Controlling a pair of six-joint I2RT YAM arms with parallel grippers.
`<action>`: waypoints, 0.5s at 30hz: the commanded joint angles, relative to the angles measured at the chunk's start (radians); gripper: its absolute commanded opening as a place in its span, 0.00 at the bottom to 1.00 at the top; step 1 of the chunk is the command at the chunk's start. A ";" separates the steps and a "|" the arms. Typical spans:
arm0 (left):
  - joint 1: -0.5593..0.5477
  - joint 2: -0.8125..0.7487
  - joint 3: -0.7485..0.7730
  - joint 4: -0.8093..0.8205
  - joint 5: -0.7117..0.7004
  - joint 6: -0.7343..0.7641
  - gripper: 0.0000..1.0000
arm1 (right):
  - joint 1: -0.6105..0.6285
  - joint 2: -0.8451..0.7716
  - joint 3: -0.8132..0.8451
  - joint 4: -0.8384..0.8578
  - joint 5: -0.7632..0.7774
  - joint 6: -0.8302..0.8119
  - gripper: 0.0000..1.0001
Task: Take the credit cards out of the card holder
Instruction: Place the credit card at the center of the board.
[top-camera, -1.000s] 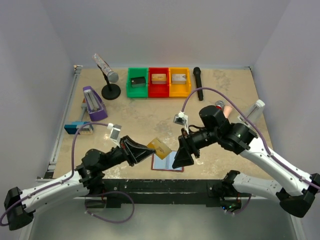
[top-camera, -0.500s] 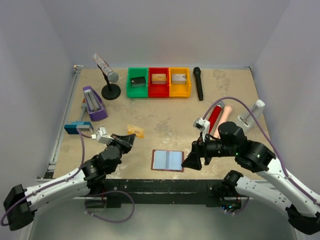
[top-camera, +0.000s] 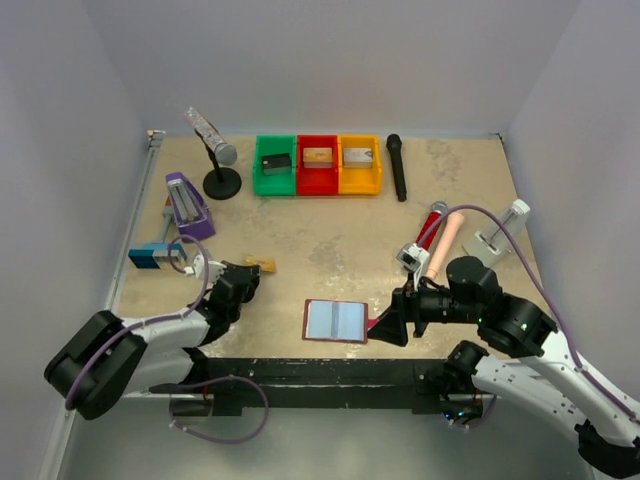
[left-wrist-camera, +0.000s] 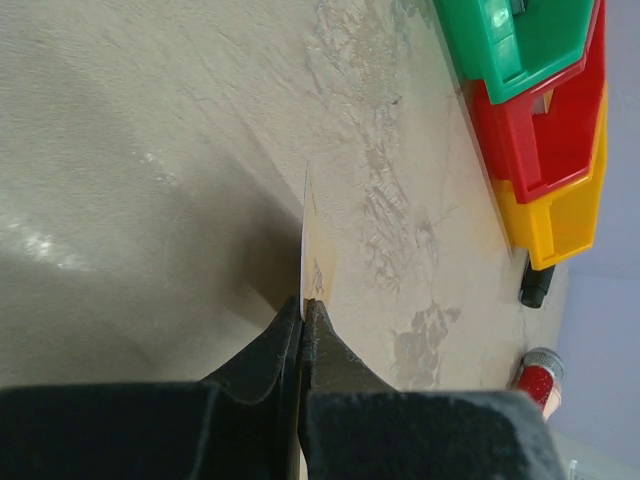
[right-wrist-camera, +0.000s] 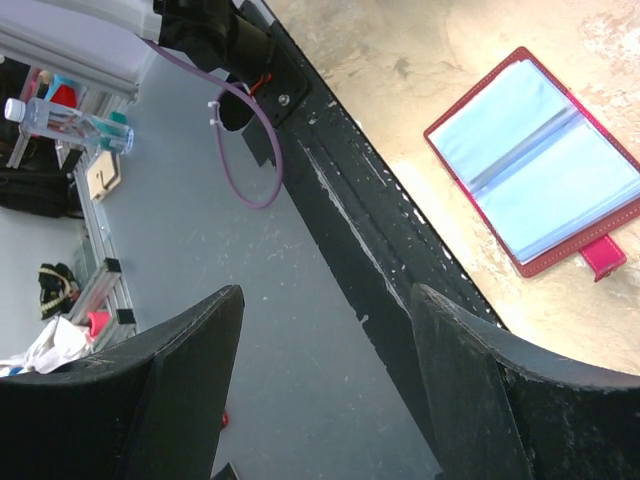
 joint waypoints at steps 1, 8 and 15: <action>0.059 0.121 0.078 0.148 0.134 0.004 0.00 | -0.003 -0.003 -0.014 0.055 -0.006 0.017 0.72; 0.124 0.245 0.134 0.162 0.234 -0.011 0.00 | -0.005 0.010 -0.004 0.050 -0.002 0.002 0.72; 0.165 0.293 0.141 0.156 0.280 0.001 0.11 | -0.003 0.031 0.002 0.052 0.002 -0.012 0.73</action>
